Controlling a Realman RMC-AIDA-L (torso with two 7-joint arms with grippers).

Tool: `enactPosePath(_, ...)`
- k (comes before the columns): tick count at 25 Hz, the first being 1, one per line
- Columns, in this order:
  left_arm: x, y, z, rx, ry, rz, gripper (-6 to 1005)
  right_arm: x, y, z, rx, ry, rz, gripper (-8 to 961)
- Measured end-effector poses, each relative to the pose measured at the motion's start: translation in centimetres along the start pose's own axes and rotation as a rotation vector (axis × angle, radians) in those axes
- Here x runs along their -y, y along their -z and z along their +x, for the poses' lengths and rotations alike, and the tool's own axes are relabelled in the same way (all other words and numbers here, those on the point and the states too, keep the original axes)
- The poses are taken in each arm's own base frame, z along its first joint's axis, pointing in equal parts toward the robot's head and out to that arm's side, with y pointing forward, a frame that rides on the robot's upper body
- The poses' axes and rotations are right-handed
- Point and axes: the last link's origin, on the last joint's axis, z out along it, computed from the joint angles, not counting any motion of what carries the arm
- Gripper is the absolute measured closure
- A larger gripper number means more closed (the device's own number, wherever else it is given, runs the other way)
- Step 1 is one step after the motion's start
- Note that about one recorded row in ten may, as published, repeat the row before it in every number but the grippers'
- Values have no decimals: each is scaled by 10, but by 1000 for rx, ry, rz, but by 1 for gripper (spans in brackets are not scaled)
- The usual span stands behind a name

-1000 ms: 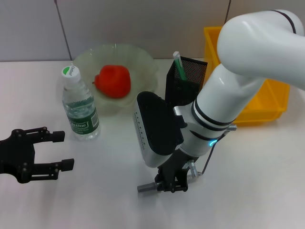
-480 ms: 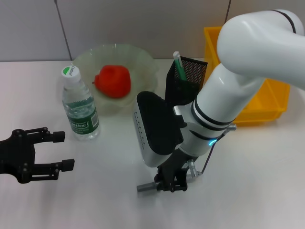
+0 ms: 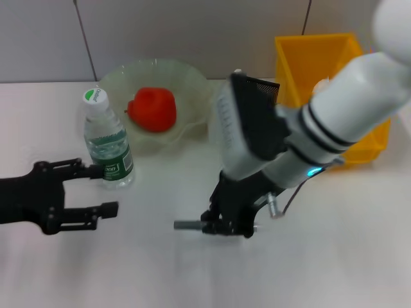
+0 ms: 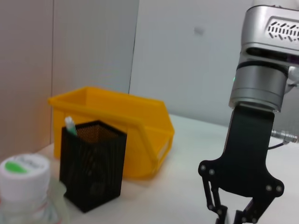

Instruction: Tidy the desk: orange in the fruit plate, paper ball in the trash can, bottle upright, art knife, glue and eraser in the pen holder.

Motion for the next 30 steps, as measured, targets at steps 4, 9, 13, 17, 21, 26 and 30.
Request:
enactPosePath(4,1,-11,10,-22,-5,-26,202,-4,16,17,68,-44,44,821)
enactPosePath(9,1,-25,21,-18,0,-59,202,-15,30,38,115,-92,70,822)
enactPosePath(13,5,-37,36,68,-1,-101,202,-22,39,44,166,-106,60,822)
enactPosePath(17,4,-45,46,116,-20,-149,202,-26,46,44,217,-94,56,823)
enactPosePath(21,-1,-55,57,167,-70,-188,206,-24,47,43,222,-91,61,823)
enactPosePath(26,-4,-61,61,186,-102,-203,228,-23,47,38,228,-80,63,824)
enactPosePath(30,-8,-70,67,206,-146,-214,246,-22,48,32,254,-72,59,824)
